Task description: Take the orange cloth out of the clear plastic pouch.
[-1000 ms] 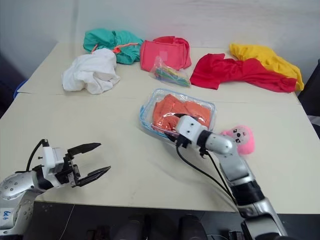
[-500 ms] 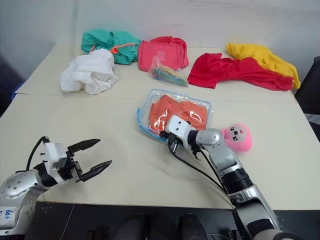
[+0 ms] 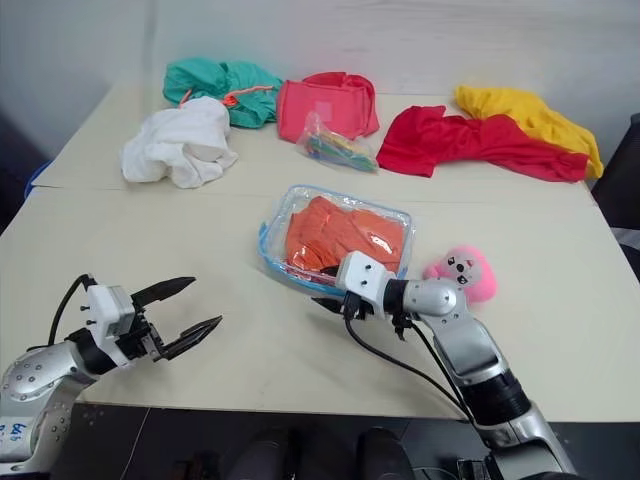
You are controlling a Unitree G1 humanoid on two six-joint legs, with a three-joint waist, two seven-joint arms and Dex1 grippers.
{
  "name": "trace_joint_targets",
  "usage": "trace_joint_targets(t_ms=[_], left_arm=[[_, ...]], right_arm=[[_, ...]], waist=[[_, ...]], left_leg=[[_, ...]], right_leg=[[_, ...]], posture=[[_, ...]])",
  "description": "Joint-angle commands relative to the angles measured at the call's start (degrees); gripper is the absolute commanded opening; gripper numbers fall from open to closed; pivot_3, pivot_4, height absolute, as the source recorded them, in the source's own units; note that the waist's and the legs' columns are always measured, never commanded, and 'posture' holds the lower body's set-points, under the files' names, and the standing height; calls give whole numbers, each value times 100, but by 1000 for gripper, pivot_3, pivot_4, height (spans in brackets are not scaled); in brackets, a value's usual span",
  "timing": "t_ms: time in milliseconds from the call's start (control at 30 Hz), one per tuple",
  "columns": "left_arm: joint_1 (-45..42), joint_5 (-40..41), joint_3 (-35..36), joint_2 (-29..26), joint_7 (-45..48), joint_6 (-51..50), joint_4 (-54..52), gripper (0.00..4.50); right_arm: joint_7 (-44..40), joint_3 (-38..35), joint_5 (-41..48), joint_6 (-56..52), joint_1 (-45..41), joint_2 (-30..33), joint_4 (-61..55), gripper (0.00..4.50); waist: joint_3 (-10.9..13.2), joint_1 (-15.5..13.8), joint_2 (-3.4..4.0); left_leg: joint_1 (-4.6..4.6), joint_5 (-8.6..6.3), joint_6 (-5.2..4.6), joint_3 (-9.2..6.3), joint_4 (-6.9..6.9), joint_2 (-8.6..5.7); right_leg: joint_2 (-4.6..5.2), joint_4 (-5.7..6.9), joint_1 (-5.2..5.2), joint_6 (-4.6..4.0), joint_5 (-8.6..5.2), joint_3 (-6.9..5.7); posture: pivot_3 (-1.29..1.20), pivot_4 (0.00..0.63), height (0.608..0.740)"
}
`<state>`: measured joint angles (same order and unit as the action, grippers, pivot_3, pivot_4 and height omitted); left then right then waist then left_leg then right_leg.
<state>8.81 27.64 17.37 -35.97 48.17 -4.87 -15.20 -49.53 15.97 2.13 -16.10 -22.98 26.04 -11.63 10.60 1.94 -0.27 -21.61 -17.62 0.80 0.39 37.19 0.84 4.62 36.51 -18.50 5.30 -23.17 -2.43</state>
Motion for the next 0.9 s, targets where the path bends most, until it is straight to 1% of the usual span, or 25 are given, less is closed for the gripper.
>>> trace_joint_targets(t_ms=[33,200,233,333,367,400,433,500,533,567,600,700,767,867,900], left_arm=[[10,52,6,5,-17,-27,-269,4500],[-146,56,-30,-34,-36,-142,-305,4500],[-179,57,-23,-43,-37,-170,-307,4500],[-245,55,12,-59,-46,-232,-311,4500],[-253,49,28,-61,-50,-240,-305,4500],[-261,42,40,-58,-59,-249,-301,4500],[-263,35,59,-59,-69,-254,-298,4500],[-266,31,87,-56,-99,-265,-302,4500],[-258,37,109,-54,-123,-274,-311,4500],[-226,58,157,-39,-171,-296,-332,4500],[-205,71,188,-30,-208,-312,-346,4500],[-155,125,281,11,-326,-371,-381,4500],[-125,170,365,31,-408,-426,-409,4500],[-88,198,443,31,-441,-474,-435,4500],[-68,203,468,21,-448,-487,-448,4500]], right_arm=[[495,223,-471,115,-133,-172,39,3258],[1073,516,-1148,505,-442,-394,829,3258],[1073,521,-1158,496,-472,-420,916,3089],[992,543,-1166,577,-533,-412,1036,2388],[925,553,-1140,654,-554,-393,1063,2018],[876,552,-1115,707,-568,-379,1085,1744],[787,571,-1109,791,-601,-334,1117,1333],[653,582,-1097,964,-663,-267,1191,684],[576,580,-1079,1068,-708,-238,1247,437],[364,598,-972,1307,-799,-209,1349,45],[209,610,-893,1487,-867,-190,1432,45],[-702,773,-439,2140,-1046,-146,1627,45],[-1221,885,-260,2360,-1128,-114,1697,45],[-1388,894,-200,2508,-1203,-204,1824,45],[-1147,820,-330,2469,-1205,-265,1914,45]], waist=[[0,8,0],[0,-17,0],[0,-19,0],[0,-27,0],[0,-27,0],[0,-26,0],[0,-25,0],[0,-25,0],[0,-25,0],[0,-24,0],[0,-15,0],[0,3,-1],[0,7,-1],[0,-2,-1],[1,-8,-2]], left_leg=[[4,2,3,0,-1,0],[7,5,8,0,0,1],[7,5,7,1,0,0],[6,4,7,1,-1,0],[6,4,7,1,-1,0],[6,4,7,1,-1,0],[6,4,6,1,0,0],[6,4,6,1,-1,0],[6,4,6,1,0,0],[6,4,6,1,-1,0],[6,4,6,1,0,0],[7,4,6,1,-2,3],[7,4,6,1,-5,5],[6,4,5,1,-3,6],[6,3,5,1,-1,6]], right_leg=[[0,0,-1,0,0,1],[-1,2,-1,-1,0,2],[-1,3,-1,-1,0,3],[-1,5,1,-1,0,2],[-1,6,1,-1,0,2],[-1,7,1,-1,0,1],[-1,7,1,-1,0,1],[-1,6,1,-1,0,1],[-1,7,1,-1,0,1],[-1,7,1,-1,0,1],[-1,5,1,-1,0,1],[-6,4,0,-1,0,0],[-7,6,0,-1,0,-1],[-6,12,2,-1,0,-2],[-6,13,2,-1,0,-2]], posture=[[0,150,740],[0,150,740],[0,150,740],[0,150,740],[0,150,740],[0,150,740],[0,150,740],[0,150,740],[0,150,740],[0,150,740],[0,150,740],[0,150,740],[0,150,740],[0,150,740],[0,150,740]])
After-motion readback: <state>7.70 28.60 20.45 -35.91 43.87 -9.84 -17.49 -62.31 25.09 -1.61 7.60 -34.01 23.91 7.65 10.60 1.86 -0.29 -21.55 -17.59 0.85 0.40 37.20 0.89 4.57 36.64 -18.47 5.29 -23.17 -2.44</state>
